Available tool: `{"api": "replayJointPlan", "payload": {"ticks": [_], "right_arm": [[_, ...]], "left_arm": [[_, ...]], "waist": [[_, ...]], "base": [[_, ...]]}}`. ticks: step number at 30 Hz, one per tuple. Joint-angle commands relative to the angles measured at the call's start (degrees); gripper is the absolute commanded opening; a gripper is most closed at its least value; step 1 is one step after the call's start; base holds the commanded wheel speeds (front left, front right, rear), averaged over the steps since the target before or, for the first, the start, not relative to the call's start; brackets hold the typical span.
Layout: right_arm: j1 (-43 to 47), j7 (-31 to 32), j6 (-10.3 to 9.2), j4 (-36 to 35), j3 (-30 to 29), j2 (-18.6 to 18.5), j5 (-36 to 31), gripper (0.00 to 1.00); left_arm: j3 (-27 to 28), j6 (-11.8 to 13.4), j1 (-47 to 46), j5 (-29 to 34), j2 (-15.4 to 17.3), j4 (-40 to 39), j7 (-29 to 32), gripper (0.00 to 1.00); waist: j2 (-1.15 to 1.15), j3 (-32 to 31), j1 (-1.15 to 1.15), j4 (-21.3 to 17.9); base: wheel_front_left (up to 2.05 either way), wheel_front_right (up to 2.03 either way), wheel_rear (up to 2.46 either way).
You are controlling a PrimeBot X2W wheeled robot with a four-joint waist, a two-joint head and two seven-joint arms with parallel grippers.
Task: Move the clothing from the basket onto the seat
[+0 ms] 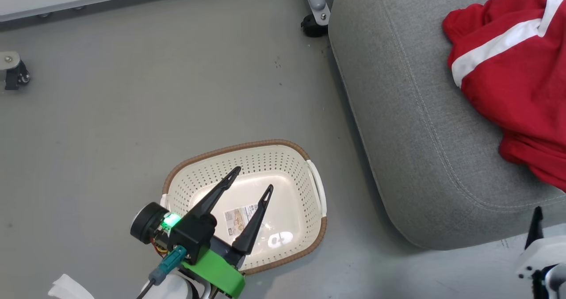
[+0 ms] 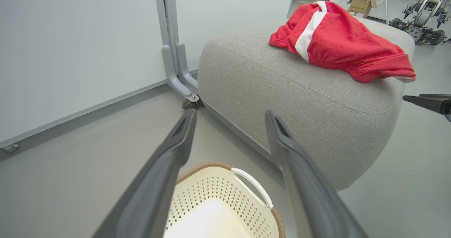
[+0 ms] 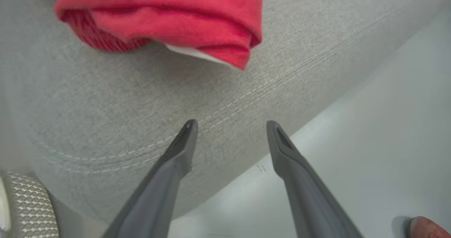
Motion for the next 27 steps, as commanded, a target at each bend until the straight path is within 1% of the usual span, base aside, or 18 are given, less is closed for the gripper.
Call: {"api": "replayJointPlan", "payload": {"ticks": [1, 5, 8, 12, 13, 17, 22, 25, 27], "right_arm": [[1.12, -0.19, -0.06, 0.43, 1.56, 1.04, -0.02, 1.00], [3.11, -0.19, -0.06, -2.32, 9.28, 2.50, 2.47, 1.00], [5.70, -0.18, -0.06, -6.68, 16.22, 3.33, 5.03, 1.00], [8.47, -0.18, -0.06, -13.54, 23.29, 2.79, 7.43, 1.00], [9.48, -0.18, -0.06, -15.97, 25.50, 2.52, 7.92, 1.00], [11.74, -0.18, -0.06, -22.86, 31.21, 1.56, 8.43, 1.00], [13.41, -0.18, -0.06, -29.66, 34.92, 1.20, 8.00, 1.00], [14.12, -0.18, -0.06, -33.51, 35.68, 1.46, 7.54, 1.00], [14.74, -0.18, -0.06, -35.98, 35.88, 1.61, 7.25, 1.00]], "left_arm": [[0.50, -0.28, 0.66, 0.51, -0.36, 0.03, -0.18, 1.00], [1.73, -0.22, 1.80, 0.18, -1.89, 0.34, -0.14, 1.00], [3.85, 0.40, 3.19, -1.05, -3.61, 0.54, -0.12, 1.00], [7.53, 1.32, 6.03, -2.68, -5.65, 0.70, -0.12, 1.00], [9.31, 1.81, 7.19, -3.35, -6.48, 0.56, -0.13, 1.00], [14.10, 2.65, 11.31, -4.62, -8.88, 0.41, -0.12, 1.00], [18.77, 2.98, 15.34, -4.72, -10.42, 0.32, -0.12, 1.00], [21.80, 3.65, 17.25, -4.15, -11.29, -0.60, -0.12, 1.00], [24.23, 4.73, 18.66, -3.61, -11.95, -1.07, -0.12, 1.00]], "waist": [[0.00, -1.04, 0.00, 0.41], [0.00, -3.03, 0.00, 1.57], [0.00, -5.21, 0.00, 2.90], [0.00, -8.51, 0.00, 4.76], [0.00, -9.66, 0.00, 5.32], [0.00, -13.33, 0.00, 6.77], [0.00, -16.51, 0.00, 7.88], [0.00, -17.67, 0.00, 8.31], [0.00, -18.51, 0.00, 8.45]], "base": [[0.00, 0.00, 0.00], [0.00, 0.00, 0.00], [0.00, 0.00, 0.00], [0.00, 0.00, 0.00], [0.00, 0.00, 0.00], [0.00, 0.00, 0.00], [0.00, 0.00, 0.00], [0.00, 0.00, 0.00], [0.00, 0.00, 0.00]]}}
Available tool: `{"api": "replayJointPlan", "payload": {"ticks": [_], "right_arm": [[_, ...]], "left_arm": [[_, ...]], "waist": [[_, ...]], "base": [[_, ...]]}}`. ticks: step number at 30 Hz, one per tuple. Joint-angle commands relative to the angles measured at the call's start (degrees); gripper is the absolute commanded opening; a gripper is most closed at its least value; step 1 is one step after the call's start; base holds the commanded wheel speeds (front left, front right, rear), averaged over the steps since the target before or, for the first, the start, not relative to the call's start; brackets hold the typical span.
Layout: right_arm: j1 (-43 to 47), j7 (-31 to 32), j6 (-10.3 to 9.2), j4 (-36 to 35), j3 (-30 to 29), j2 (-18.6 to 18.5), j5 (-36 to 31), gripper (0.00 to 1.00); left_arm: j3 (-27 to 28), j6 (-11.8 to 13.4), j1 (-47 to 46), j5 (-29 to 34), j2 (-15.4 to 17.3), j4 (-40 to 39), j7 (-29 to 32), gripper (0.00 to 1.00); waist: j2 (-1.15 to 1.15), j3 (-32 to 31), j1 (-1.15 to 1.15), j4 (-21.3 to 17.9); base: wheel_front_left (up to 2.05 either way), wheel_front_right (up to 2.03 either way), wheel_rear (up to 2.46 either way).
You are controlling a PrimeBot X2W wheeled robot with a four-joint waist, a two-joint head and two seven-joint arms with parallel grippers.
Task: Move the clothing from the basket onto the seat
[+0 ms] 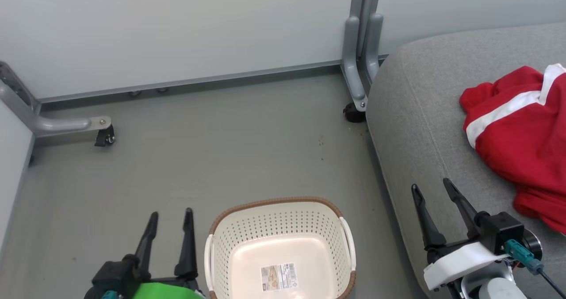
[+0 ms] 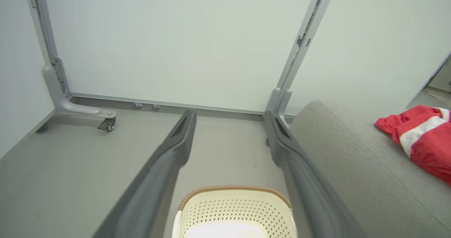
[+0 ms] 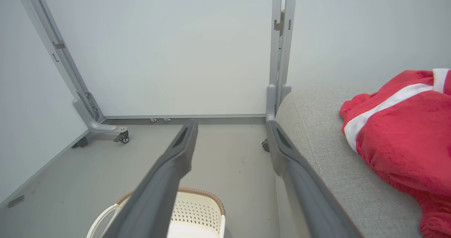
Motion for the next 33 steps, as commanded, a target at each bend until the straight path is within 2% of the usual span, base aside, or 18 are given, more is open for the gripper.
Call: {"api": "replayJointPlan", "payload": {"ticks": [1, 5, 13, 22, 33], "right_arm": [[1.36, -0.17, -0.06, -1.43, -0.15, 0.32, -0.37, 1.00], [3.09, -0.18, -0.06, -4.61, -0.26, 0.78, -0.11, 1.00], [7.11, -0.17, -0.06, -7.37, 0.03, 0.91, -1.12, 1.00], [9.44, -0.17, -0.06, -7.80, -0.17, 1.03, -1.58, 1.00], [9.61, -0.17, -0.06, -7.53, 0.03, 1.40, -1.33, 1.00]], "left_arm": [[1.62, 0.58, 1.62, 1.01, -0.45, -0.79, -0.03, 1.00], [5.70, 1.70, 4.76, 2.67, -1.70, -3.10, -0.04, 1.00], [8.79, -0.05, 9.27, 8.35, -2.61, -4.67, -0.04, 1.00], [9.55, -1.66, 12.34, 11.84, -3.04, -4.36, -0.04, 1.00], [9.81, -2.72, 12.07, 11.77, -3.11, -3.19, -0.04, 1.00]], "waist": [[0.00, -2.52, 0.00, 1.41], [0.00, -4.22, 0.00, 1.15], [0.00, -6.65, 0.00, 0.89], [0.00, -7.65, 0.00, 1.16], [0.00, -7.48, 0.00, 1.51]], "base": [[0.00, 0.00, 0.00], [0.00, 0.00, 0.00], [0.00, 0.00, 0.00], [0.00, 0.00, 0.00], [0.00, 0.00, 0.00]]}}
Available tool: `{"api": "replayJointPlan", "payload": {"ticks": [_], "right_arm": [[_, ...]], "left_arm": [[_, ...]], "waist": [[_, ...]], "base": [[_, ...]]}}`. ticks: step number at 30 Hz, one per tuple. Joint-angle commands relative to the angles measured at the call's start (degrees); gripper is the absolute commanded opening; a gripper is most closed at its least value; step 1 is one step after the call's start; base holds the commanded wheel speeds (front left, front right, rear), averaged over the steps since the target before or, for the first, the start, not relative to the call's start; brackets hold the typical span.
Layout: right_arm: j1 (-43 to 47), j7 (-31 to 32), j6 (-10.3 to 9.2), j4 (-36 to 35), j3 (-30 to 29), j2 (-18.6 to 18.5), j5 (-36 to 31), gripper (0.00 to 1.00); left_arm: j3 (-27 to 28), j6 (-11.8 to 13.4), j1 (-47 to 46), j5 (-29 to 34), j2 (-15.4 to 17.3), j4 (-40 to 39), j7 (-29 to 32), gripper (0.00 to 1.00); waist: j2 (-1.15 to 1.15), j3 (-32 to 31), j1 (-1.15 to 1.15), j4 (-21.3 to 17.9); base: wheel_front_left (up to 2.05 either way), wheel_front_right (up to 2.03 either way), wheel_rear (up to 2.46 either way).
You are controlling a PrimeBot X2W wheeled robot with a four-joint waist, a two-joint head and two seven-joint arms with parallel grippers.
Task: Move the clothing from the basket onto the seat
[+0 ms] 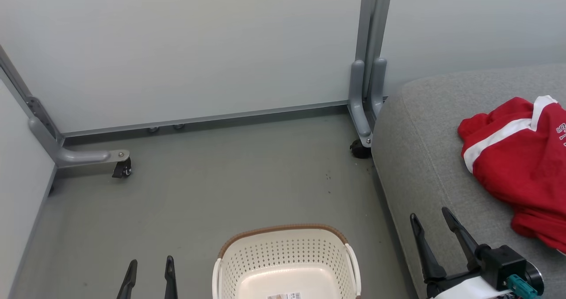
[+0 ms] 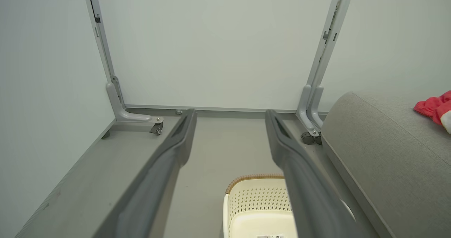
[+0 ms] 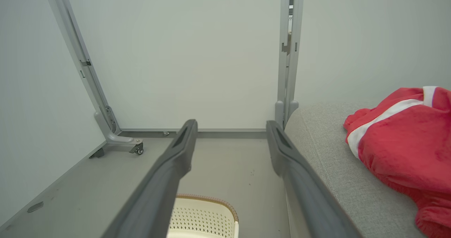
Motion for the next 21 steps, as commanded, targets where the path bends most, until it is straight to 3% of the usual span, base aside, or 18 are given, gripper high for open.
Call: {"api": "replayJointPlan", "payload": {"ticks": [1, 4, 5, 10, 21], "right_arm": [[0.64, -0.17, -0.06, 0.00, 0.04, -0.01, -0.19, 1.00], [0.66, -0.17, -0.06, 0.00, 0.06, -0.09, -0.26, 1.00], [0.05, 0.00, 0.00, 0.02, 0.09, -0.01, 0.03, 0.00], [0.49, 0.17, 0.00, 2.54, 0.48, 0.26, 0.54, 0.00], [-1.66, 2.65, -0.01, 3.46, -0.89, 0.38, 12.97, 0.00]], "left_arm": [[0.21, -0.34, 0.11, -0.04, 0.02, 0.27, -0.04, 1.00], [0.20, -0.25, -0.22, 0.24, 0.02, 0.46, -0.04, 1.00], [0.04, -0.23, -0.04, 0.07, -0.02, 0.41, 0.00, 0.00], [-0.16, -0.24, -0.04, -0.29, -0.16, 3.21, 0.08, 0.00], [1.00, -1.06, -3.32, -12.37, 0.16, 4.40, 2.92, 0.00]], "waist": [[0.00, 0.06, 0.00, 0.03], [0.00, 0.18, 0.00, 0.09], [0.00, 0.18, 0.00, 0.09], [0.00, 0.22, 0.00, 0.11], [0.00, 0.78, 0.00, 0.30]], "base": [[0.00, 0.00, 0.00], [0.00, 0.00, 0.00], [0.00, 0.00, 0.00], [0.00, 0.00, 0.00], [0.00, 0.00, 0.00]]}}
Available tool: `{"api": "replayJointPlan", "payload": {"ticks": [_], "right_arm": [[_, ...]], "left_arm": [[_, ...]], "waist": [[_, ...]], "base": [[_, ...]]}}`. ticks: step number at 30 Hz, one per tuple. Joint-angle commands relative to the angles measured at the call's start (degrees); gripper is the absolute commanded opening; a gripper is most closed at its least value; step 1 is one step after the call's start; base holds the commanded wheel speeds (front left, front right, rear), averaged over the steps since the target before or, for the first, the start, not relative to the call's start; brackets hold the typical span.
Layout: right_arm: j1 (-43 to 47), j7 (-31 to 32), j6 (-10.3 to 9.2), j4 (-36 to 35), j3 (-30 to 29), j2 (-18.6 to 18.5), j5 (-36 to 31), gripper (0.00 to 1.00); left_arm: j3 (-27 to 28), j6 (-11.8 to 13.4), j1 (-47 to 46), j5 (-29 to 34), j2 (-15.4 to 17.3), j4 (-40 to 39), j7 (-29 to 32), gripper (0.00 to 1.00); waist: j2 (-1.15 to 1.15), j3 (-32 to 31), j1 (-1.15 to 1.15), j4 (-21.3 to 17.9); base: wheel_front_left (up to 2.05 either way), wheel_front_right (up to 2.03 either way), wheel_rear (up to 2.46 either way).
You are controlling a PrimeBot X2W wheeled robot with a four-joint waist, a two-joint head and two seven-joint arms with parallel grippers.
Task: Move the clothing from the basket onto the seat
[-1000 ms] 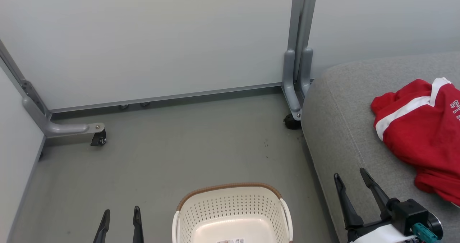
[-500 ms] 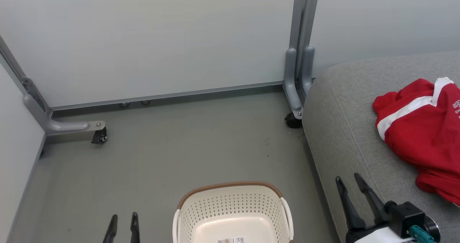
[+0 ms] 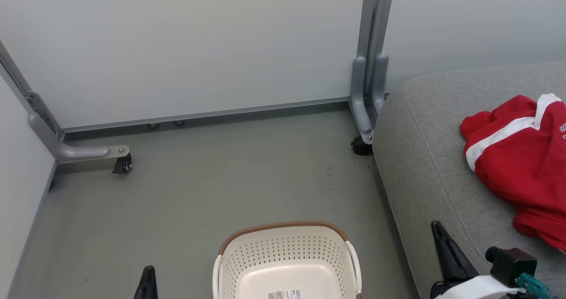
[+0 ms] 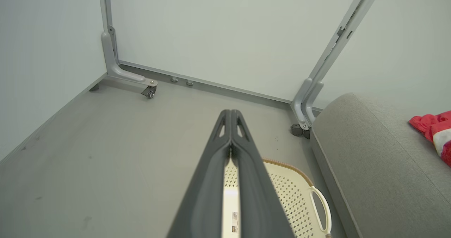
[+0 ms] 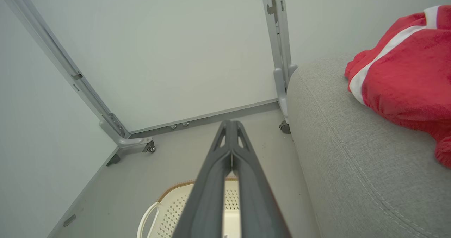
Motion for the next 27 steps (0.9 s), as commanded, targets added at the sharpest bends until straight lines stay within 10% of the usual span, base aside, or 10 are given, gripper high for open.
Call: {"api": "replayJointPlan", "payload": {"ticks": [1, 27], "right_arm": [[-1.88, 0.47, -0.01, -0.57, -0.55, -0.02, 2.73, 0.00], [-6.11, 5.72, -0.01, 1.39, -3.76, 0.61, 26.10, 0.00]], "left_arm": [[0.60, -0.29, -2.14, -2.73, 0.39, -0.52, 0.48, 0.00], [3.09, -1.93, -8.50, -25.67, 0.84, 1.71, 6.18, 0.00]], "waist": [[0.00, 0.08, 0.00, 0.03], [0.00, 1.42, 0.00, 0.48]], "base": [[0.00, 0.00, 0.00], [0.00, 0.00, 0.00]]}}
